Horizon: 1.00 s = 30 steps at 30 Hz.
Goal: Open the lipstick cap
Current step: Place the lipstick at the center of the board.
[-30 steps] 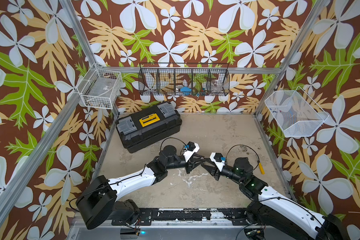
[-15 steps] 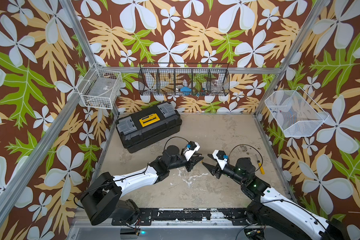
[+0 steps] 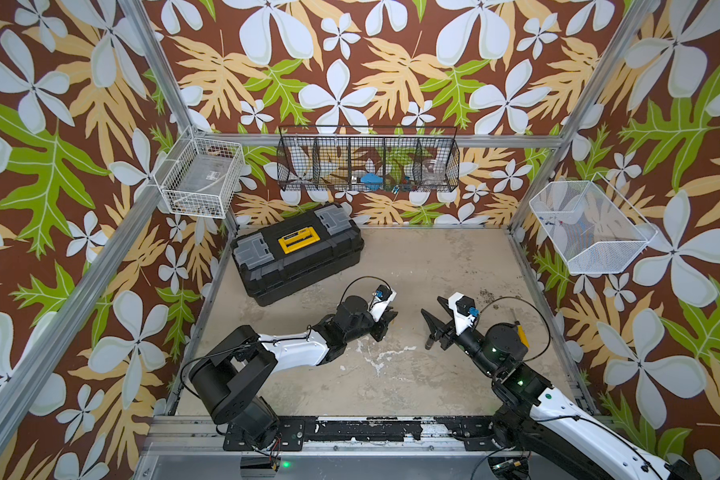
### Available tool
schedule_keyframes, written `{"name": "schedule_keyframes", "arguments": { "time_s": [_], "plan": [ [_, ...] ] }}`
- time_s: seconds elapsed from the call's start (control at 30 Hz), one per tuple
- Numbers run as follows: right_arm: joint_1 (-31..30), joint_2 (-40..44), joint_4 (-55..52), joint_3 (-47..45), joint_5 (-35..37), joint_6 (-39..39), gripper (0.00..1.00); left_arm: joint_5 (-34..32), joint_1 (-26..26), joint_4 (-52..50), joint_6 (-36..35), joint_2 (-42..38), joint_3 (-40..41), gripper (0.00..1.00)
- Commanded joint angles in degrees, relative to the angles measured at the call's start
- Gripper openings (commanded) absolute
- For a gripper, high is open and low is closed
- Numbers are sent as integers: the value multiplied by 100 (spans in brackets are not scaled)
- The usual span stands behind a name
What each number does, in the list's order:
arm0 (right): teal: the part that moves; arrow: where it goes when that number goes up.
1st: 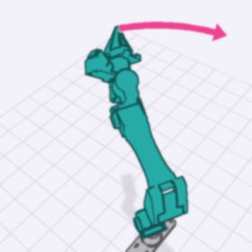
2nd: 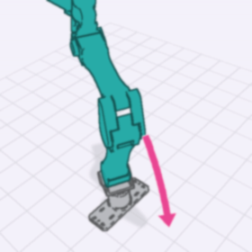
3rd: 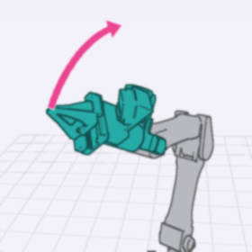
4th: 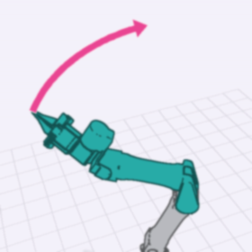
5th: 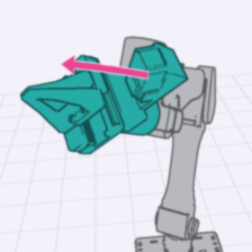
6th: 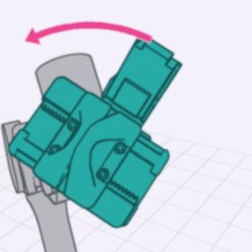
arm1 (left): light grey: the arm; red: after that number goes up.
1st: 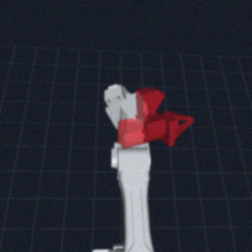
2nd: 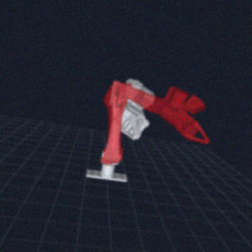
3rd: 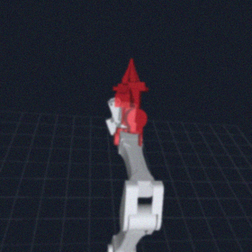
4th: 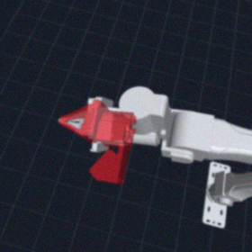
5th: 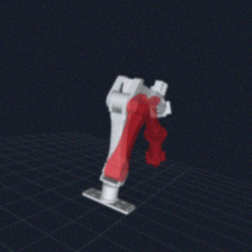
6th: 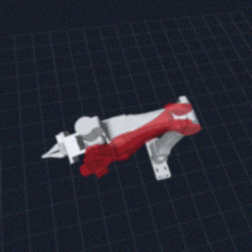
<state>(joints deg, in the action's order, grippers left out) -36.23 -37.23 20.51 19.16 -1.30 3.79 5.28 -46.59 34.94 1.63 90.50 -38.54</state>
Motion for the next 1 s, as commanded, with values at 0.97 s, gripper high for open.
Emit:
{"name": "schedule_keyframes", "arguments": {
  "time_s": [0.97],
  "plan": [
    [213, -260, -526, -118, 1206, 2012, 64, -1878, -771, 772, 906, 1132, -77, 17]
  ]
}}
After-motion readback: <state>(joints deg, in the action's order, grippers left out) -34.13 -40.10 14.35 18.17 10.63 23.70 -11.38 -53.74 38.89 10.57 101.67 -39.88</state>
